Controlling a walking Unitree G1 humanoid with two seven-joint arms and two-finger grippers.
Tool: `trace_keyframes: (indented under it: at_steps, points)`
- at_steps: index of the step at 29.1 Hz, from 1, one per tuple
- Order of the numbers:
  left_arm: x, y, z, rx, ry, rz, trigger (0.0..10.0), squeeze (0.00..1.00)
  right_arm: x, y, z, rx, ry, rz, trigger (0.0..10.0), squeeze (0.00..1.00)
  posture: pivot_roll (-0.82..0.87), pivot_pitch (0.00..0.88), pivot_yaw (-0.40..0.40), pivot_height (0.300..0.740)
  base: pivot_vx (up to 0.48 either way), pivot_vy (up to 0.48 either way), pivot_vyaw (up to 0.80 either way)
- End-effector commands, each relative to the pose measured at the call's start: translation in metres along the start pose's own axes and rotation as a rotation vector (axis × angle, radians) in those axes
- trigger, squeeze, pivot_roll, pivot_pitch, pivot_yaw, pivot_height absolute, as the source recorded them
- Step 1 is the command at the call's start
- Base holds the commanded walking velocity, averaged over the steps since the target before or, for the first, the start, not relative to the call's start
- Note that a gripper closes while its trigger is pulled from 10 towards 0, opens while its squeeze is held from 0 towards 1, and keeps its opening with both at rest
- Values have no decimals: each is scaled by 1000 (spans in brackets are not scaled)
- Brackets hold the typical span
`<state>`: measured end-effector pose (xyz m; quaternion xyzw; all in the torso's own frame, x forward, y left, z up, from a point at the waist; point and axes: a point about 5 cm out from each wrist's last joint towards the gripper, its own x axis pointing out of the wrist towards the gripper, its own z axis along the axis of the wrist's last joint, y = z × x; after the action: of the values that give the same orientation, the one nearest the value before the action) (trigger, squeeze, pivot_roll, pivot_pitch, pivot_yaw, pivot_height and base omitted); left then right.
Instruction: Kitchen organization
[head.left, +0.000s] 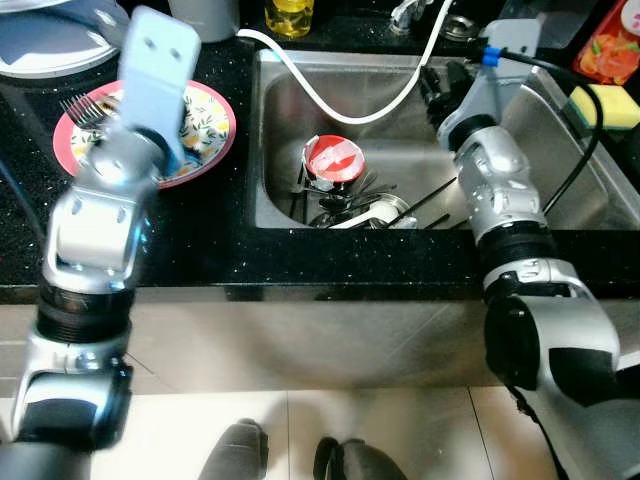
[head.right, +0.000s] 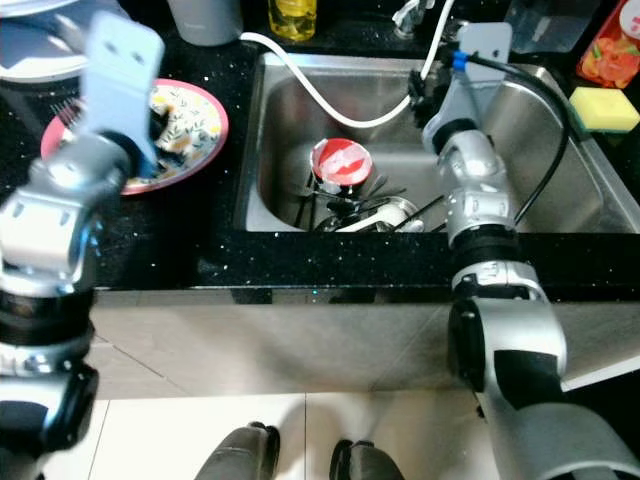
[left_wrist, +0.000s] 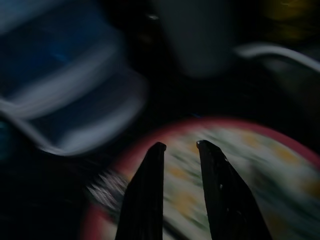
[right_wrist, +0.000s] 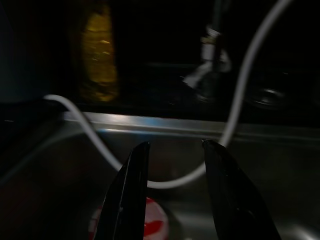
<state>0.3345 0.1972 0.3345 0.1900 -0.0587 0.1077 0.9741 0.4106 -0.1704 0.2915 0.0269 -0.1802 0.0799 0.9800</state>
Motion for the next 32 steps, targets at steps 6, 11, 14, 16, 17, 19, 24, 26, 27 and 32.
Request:
trace_keyframes:
  at_steps: [6, 11, 14, 16, 17, 19, 24, 26, 27, 32]
  points:
    - [28, 13, -27, -149, 242, 136, 10000, 0, -1, 4, 7, -1, -30, 38, 10000, 0, 274, 85, -23, 740, 0, 0, 0]
    - [33, 1, -56, -362, 367, 136, 10000, 0, -2, 2, 7, 2, -38, 26, 10000, 0, 254, 74, -15, 740, 0, 0, 0]
    - [37, -3, -62, -324, 373, 174, 10000, 176, -3, 3, 7, 3, -35, 29, 10000, 0, 253, 72, -15, 740, 0, 0, 0]
    - [39, -6, -53, -296, 322, 184, 10000, 1000, -3, 3, 6, 3, -31, 31, 10000, 0, 258, 73, -18, 740, 0, 0, 0]
    - [40, -7, -46, -270, 291, 186, 10000, 1000, -3, 4, 6, 3, -29, 32, 10000, 0, 261, 74, -21, 740, 0, 0, 0]
    - [40, -11, -36, -229, 258, 201, 10000, 1000, -2, 6, 6, 7, -26, 36, 10000, 0, 269, 73, -26, 740, 0, 0, 0]
    - [42, -18, -24, -210, 237, 235, 10000, 1000, 0, 15, 3, 16, -20, 60, 10000, 0, 284, 69, -34, 740, 0, 0, 0]
    - [43, -20, -23, -212, 230, 233, 10000, 1000, 0, 15, 3, 17, -19, 61, 10000, 0, 284, 69, -34, 740, 0, 0, 0]
    - [44, -27, -25, -257, 251, 216, 10000, 1000, 1, 16, 3, 21, -18, 62, 10000, 0, 288, 61, -37, 740, 0, 0, 0]
    - [42, -38, -52, -480, 443, 279, 10000, 0, 1, 16, 3, 23, -19, 62, 10000, 0, 281, 57, -33, 740, 0, 0, 0]
